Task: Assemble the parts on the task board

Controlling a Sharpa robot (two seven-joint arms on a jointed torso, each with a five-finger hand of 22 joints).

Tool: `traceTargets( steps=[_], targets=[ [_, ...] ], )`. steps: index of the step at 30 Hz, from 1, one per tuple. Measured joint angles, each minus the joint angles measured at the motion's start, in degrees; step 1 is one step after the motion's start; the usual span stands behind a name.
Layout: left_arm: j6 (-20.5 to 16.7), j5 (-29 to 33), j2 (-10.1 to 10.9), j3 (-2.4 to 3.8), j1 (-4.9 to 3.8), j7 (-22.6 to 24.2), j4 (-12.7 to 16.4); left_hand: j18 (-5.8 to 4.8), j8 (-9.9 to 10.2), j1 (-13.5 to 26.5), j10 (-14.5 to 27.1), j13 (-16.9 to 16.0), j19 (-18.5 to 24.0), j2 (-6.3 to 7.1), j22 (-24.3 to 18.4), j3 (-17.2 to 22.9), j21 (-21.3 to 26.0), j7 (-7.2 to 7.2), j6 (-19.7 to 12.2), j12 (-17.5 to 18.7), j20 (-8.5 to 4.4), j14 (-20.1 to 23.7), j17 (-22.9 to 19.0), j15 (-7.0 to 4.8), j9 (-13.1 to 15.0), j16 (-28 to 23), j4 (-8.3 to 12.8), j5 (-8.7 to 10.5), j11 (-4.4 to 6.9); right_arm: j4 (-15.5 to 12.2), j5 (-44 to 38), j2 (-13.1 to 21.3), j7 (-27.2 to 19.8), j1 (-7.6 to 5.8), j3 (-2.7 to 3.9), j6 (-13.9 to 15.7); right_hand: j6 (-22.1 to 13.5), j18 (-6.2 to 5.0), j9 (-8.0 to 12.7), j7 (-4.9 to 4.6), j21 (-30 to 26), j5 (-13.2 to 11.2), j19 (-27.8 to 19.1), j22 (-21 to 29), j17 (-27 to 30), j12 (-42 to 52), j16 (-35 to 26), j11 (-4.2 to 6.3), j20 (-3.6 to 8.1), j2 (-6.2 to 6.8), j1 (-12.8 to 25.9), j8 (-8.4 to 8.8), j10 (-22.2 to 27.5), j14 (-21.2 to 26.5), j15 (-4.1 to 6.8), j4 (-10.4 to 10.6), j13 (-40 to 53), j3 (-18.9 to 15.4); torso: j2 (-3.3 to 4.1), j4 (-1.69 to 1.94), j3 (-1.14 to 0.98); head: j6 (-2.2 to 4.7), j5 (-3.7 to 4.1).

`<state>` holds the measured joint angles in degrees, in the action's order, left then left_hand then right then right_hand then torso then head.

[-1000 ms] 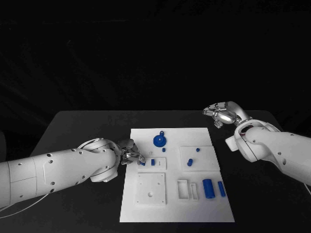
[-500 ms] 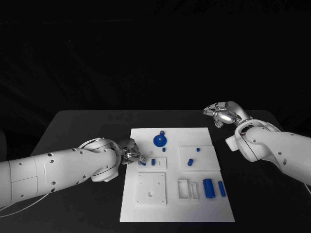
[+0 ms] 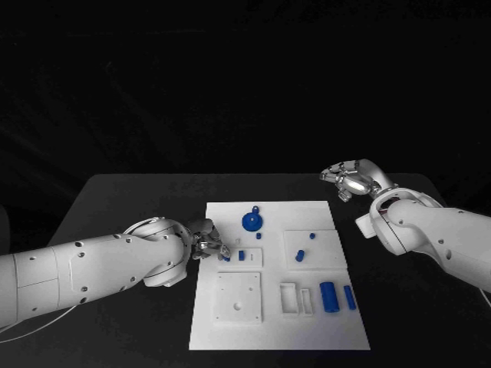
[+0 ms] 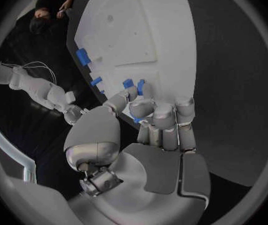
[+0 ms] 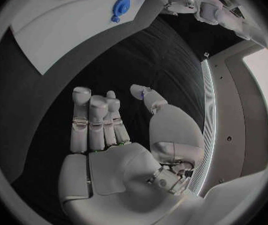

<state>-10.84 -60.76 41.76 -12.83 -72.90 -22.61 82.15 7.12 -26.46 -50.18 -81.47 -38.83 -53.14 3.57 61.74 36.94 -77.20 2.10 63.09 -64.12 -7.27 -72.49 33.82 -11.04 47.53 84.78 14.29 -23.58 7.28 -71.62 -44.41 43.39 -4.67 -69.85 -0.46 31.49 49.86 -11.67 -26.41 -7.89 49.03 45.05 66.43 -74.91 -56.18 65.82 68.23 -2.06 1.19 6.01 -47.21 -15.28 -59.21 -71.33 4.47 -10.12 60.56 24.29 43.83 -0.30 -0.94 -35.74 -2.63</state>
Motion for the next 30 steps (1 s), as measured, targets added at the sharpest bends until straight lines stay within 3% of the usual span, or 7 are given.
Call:
traceTargets(
  steps=[11, 30],
  targets=[
    [-0.85, -0.24, 0.58, -0.16, 0.17, 0.08, 1.03, 0.00, 0.05, 0.34, 0.00, 0.06, 0.00, -0.34, 0.00, 0.00, 0.00, 0.00, 0.00, 0.00, 0.00, -0.01, 0.00, 0.01, -0.19, 0.20, 0.00, -0.77, 0.00, 0.01, 0.00, 0.02, 0.00, 0.00, 0.00, 0.00, 0.00, 0.00, 0.00, 0.02, 0.00, 0.00, 0.00, 0.00, 0.00, 0.00, 0.00, 0.00, 0.00, -0.06, 0.06, 0.00, 0.00, -0.04, 0.04, 0.00, -0.02, 0.00, 0.00, -0.02, 0.00, 0.03, 0.02],
    [-6.30, -0.26, 2.20, -0.38, 0.36, 0.73, 2.64, 0.00, -0.14, 0.34, 0.00, 0.12, 0.00, -0.34, 0.01, -0.01, 0.00, 0.00, 0.01, 0.00, 0.00, -0.12, 0.00, 0.12, -0.16, 0.20, 0.01, -1.03, 0.00, 0.01, 0.00, 0.13, -0.02, 0.00, 0.00, 0.00, -0.08, 0.00, 0.00, 0.12, 0.00, 0.00, 0.08, 0.01, 0.00, 0.00, 0.00, 0.00, -0.08, -0.06, 0.06, 0.00, 0.00, -0.02, 0.02, 0.00, -0.04, 0.00, 0.00, 0.05, 0.03, 0.06, 0.04]
  ],
)
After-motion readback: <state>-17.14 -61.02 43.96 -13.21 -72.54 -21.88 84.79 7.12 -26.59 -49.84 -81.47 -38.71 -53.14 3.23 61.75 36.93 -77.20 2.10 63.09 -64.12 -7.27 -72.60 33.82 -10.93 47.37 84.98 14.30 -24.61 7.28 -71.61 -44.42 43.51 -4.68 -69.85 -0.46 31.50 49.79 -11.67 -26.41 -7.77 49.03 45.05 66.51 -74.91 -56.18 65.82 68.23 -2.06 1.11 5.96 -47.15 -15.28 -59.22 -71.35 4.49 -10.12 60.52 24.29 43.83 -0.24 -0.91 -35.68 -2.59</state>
